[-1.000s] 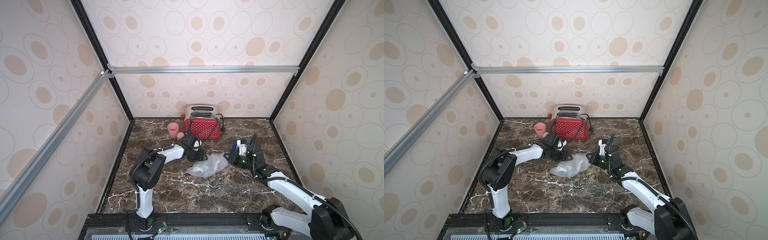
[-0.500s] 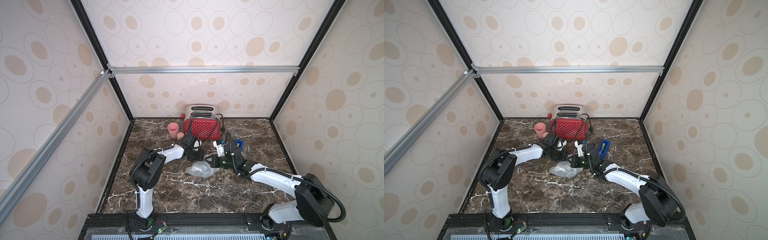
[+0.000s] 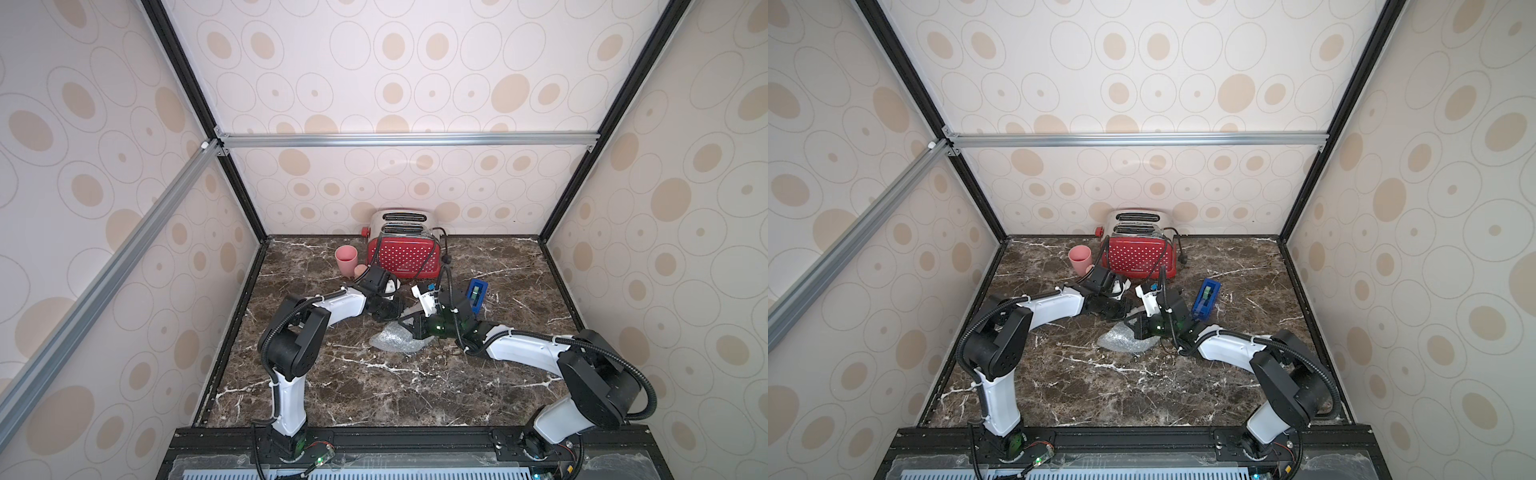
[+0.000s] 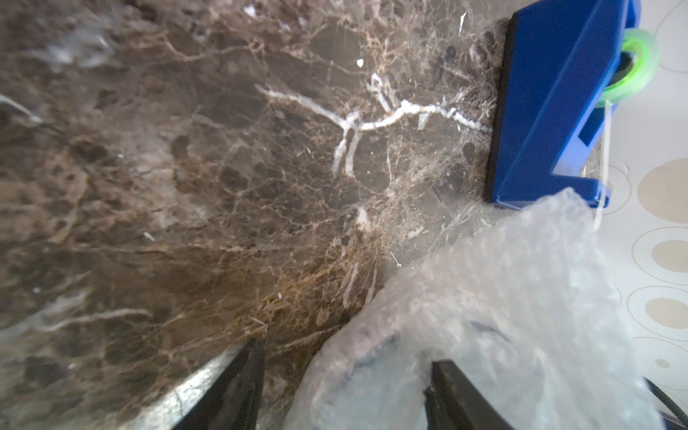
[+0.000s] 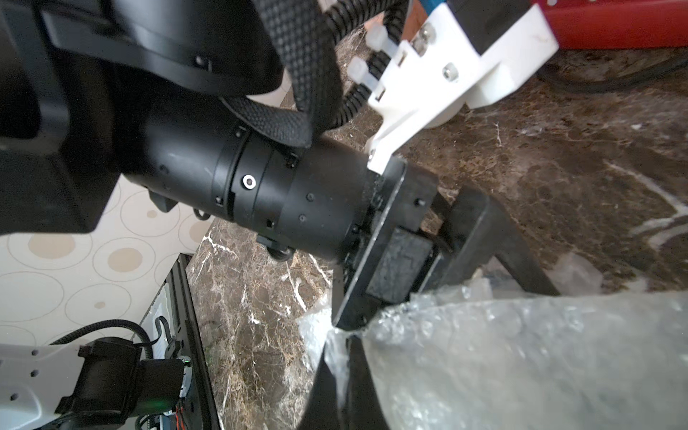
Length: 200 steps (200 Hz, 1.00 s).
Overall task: Wrap bowls in bubble wrap
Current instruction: Wrap the bowl in bubble wrap.
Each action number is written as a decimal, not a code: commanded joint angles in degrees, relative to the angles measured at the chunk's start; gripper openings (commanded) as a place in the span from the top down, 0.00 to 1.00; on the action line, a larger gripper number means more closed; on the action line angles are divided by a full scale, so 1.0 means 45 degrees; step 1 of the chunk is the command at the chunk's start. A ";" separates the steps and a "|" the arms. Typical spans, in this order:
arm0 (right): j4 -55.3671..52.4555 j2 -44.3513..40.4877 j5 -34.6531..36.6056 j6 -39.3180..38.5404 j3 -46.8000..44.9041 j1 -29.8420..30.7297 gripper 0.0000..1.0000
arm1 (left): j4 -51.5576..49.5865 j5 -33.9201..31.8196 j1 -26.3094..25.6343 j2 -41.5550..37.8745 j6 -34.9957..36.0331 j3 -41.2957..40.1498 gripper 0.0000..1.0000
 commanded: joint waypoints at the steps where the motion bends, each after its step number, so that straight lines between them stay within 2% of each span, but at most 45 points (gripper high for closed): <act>1: -0.0186 0.0383 0.0319 -0.0843 -0.0215 0.0140 1.00 | -0.0003 0.0154 -0.0067 -0.0154 -0.0093 0.0016 0.35; 87: -0.0457 0.1056 0.1363 -0.1340 -0.0718 0.0108 1.00 | 0.0450 0.0631 -0.0069 -0.0621 -0.0765 -0.0142 0.33; 154: -0.0121 0.1450 0.1381 -0.1203 -0.0930 -0.0037 1.00 | 0.0165 0.0367 -0.0059 -0.1432 -0.0822 -0.0224 0.18; 186: -0.0175 0.1393 0.1300 -0.1168 -0.0809 -0.0097 1.00 | -0.0159 -0.0011 0.0048 -0.1704 -0.0642 -0.0303 0.16; 200: -0.0307 0.1301 0.1207 -0.1149 -0.0704 -0.0136 1.00 | -0.0199 0.0093 0.0058 -0.1597 -0.0603 -0.0418 0.18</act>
